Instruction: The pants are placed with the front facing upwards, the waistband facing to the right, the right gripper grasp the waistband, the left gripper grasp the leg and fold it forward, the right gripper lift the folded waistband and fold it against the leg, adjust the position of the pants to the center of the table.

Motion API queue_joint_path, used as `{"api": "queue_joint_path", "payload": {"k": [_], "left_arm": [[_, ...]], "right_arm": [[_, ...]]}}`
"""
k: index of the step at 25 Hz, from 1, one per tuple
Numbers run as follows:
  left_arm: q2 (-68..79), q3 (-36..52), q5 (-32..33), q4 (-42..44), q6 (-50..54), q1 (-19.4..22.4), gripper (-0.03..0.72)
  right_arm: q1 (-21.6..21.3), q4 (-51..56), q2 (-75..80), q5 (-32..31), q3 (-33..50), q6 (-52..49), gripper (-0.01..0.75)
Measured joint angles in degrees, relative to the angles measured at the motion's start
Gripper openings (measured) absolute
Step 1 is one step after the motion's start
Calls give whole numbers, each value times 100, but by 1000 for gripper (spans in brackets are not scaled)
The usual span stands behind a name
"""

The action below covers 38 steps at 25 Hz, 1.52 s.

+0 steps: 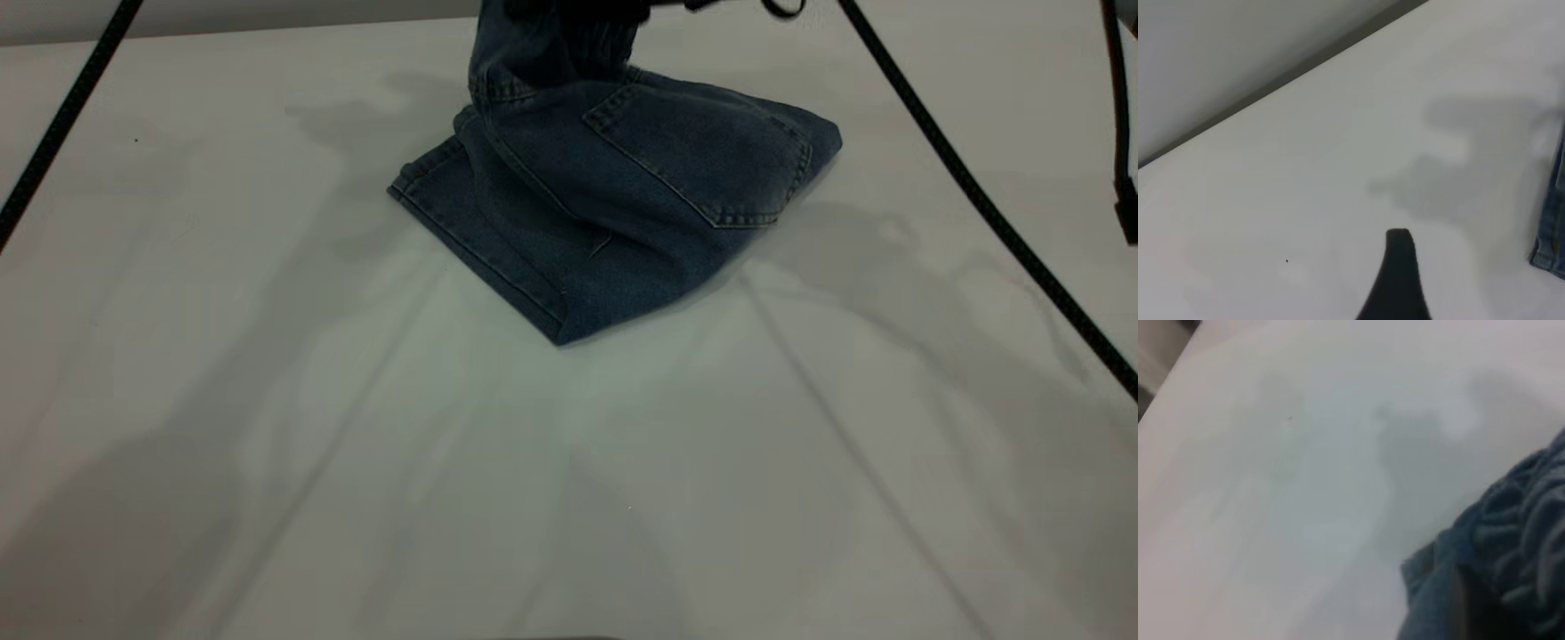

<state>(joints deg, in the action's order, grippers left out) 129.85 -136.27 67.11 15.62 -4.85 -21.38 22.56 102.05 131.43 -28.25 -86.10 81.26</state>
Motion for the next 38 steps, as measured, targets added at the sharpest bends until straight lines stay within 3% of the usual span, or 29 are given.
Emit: {"api": "queue_joint_path", "payload": {"k": [7, 9, 16, 27, 33, 38], "left_arm": [[0, 0, 0, 10, 0, 0, 568], [0, 0, 0, 17, 0, 0, 568], [0, 0, 0, -150, -335, 6, 568], [714, 0, 0, -1967, -3005, -8, 568], [1420, 0, 0, -2082, -4817, -270, 568], [1970, 0, 0, -2094, -5343, -699, 568]], "right_arm": [[-6, 8, 55, 46, -22, 52, 607], [-34, -216, 35, 124, -23, -119, 667], [-411, -2260, -397, 83, -29, -1722, 636], [-1872, -5017, -1542, -1621, -53, -4682, 594], [-2023, -5409, -1719, -1967, -53, -5029, 594], [-2023, -5409, -1719, -2161, -53, -5029, 594]]}}
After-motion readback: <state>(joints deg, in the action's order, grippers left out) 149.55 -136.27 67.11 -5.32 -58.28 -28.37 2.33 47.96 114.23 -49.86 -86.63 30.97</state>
